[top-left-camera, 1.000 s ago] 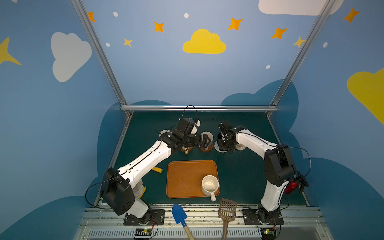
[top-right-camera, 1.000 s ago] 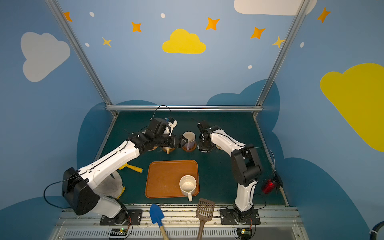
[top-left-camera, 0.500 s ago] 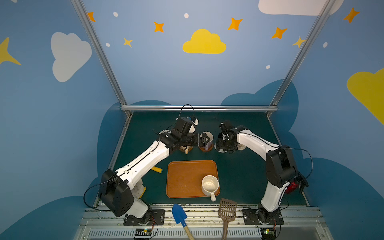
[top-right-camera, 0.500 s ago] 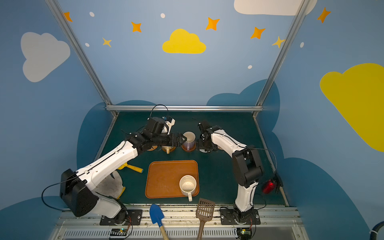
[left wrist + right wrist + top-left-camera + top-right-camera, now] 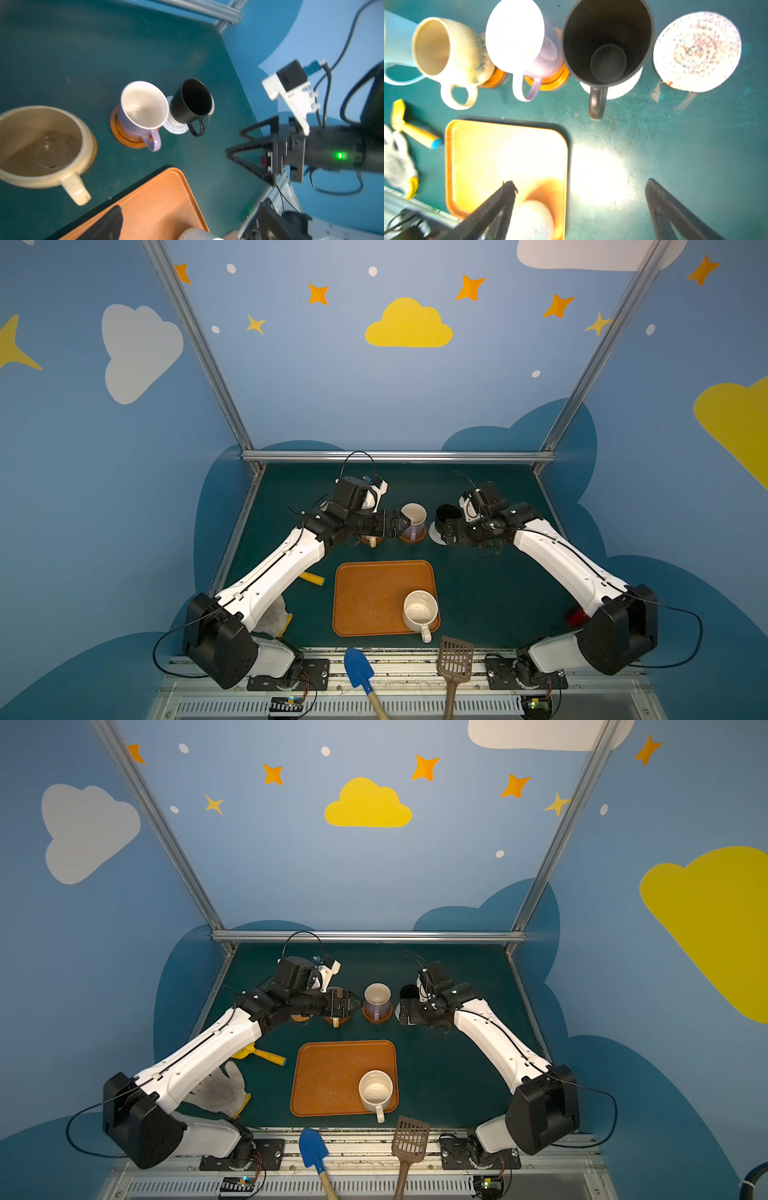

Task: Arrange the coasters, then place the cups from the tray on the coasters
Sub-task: 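Move the right gripper to the white speckled mug on the tray and grasp it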

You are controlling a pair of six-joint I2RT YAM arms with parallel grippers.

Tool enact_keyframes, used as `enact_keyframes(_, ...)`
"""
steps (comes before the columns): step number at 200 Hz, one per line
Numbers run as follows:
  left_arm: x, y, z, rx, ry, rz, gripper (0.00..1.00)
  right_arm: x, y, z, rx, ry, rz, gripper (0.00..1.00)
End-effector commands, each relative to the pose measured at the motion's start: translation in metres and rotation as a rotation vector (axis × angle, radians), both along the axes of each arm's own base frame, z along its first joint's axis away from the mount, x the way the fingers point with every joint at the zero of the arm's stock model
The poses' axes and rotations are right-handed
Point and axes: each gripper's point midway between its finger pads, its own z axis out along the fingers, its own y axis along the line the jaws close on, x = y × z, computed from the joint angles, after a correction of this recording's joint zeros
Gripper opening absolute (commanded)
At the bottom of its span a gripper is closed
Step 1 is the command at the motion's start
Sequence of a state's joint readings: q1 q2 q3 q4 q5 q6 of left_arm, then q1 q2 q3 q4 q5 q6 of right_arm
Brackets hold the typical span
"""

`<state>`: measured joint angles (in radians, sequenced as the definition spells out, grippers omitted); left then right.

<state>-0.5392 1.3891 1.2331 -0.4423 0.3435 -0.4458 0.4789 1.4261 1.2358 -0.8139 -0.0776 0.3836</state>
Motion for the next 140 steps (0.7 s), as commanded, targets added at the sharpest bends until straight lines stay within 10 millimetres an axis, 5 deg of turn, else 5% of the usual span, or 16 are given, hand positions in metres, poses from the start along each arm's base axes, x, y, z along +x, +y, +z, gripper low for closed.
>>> enact_keyframes(1,-0.025,-0.005,0.006,-0.025,0.002,-0.132,1.0,-0.038,-0.001,0.0,-0.014,0.025,0.069,0.97)
enact_keyframes(31,-0.041,0.01,-0.011,0.029,0.043,-0.112,1.0,-0.081,0.004,0.001,0.011,-0.041,0.144,0.97)
enact_keyframes(82,-0.052,0.019,-0.026,0.007,0.087,-0.059,1.0,-0.158,0.029,-0.03,0.086,0.037,0.284,0.94)
enact_keyframes(140,-0.048,0.022,-0.023,0.002,0.068,-0.022,1.0,-0.196,0.032,-0.051,0.027,-0.045,0.358,0.89)
